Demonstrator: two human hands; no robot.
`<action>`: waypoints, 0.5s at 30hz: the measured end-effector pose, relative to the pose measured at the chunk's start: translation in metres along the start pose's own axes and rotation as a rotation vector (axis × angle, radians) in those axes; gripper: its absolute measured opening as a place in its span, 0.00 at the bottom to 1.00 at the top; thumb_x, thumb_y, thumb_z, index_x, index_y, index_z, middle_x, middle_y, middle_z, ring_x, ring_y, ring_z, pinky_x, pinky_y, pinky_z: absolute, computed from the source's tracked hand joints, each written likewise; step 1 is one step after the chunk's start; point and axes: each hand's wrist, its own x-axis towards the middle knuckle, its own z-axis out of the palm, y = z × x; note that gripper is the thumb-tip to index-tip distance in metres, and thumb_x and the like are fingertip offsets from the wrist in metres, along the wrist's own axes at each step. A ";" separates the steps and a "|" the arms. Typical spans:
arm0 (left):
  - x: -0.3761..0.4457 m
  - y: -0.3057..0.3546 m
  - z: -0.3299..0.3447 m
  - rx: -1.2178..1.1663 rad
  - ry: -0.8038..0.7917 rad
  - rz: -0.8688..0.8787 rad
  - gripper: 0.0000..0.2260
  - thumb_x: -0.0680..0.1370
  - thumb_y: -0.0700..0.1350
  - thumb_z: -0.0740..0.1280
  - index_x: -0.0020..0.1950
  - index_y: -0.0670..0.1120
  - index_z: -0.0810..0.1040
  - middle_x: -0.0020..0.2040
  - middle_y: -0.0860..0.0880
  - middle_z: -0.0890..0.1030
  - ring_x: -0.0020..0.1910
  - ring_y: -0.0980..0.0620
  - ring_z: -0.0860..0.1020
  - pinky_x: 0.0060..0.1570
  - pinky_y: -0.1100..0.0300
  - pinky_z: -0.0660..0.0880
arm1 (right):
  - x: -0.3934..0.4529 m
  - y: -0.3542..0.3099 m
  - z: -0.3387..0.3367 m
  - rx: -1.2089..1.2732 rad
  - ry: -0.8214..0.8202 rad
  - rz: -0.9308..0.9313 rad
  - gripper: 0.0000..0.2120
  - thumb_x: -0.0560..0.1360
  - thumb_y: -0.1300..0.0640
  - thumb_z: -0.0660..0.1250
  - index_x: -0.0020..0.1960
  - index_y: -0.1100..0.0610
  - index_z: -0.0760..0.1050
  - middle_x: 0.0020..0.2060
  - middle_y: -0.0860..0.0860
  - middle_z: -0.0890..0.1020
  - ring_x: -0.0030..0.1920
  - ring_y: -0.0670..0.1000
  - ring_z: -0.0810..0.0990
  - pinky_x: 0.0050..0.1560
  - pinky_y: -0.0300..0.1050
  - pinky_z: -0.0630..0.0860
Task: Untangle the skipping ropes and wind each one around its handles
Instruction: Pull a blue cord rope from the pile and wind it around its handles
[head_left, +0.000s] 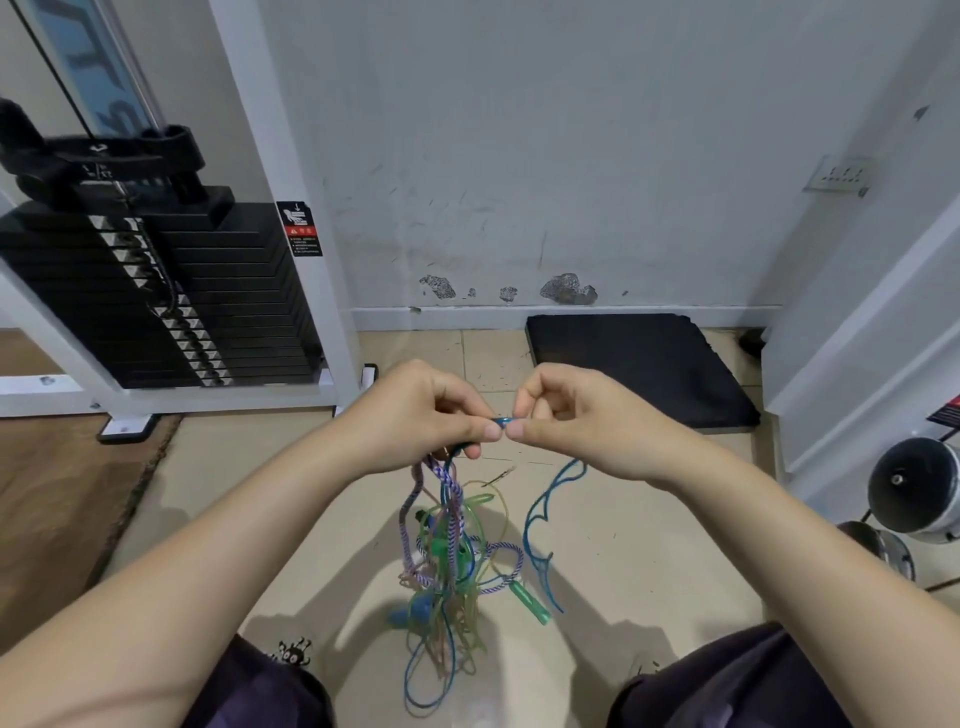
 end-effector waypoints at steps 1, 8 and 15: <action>0.001 -0.001 -0.001 -0.002 0.001 -0.004 0.02 0.74 0.43 0.75 0.41 0.48 0.86 0.33 0.48 0.84 0.32 0.50 0.75 0.36 0.57 0.72 | 0.001 -0.001 0.000 -0.043 -0.003 0.013 0.09 0.73 0.53 0.74 0.45 0.55 0.77 0.26 0.42 0.71 0.28 0.42 0.66 0.30 0.38 0.62; 0.000 -0.007 -0.006 -0.231 -0.180 -0.026 0.11 0.74 0.33 0.72 0.55 0.40 0.77 0.45 0.42 0.85 0.42 0.51 0.81 0.46 0.58 0.79 | 0.001 -0.007 0.001 -0.030 0.099 -0.110 0.04 0.73 0.58 0.74 0.41 0.58 0.84 0.22 0.42 0.71 0.26 0.41 0.66 0.31 0.31 0.62; -0.002 -0.013 0.004 -0.117 -0.139 -0.049 0.13 0.74 0.50 0.72 0.51 0.42 0.80 0.35 0.44 0.78 0.33 0.49 0.77 0.38 0.58 0.76 | -0.003 -0.008 -0.007 0.334 0.197 -0.202 0.05 0.77 0.63 0.68 0.42 0.63 0.79 0.37 0.58 0.83 0.32 0.52 0.77 0.36 0.43 0.73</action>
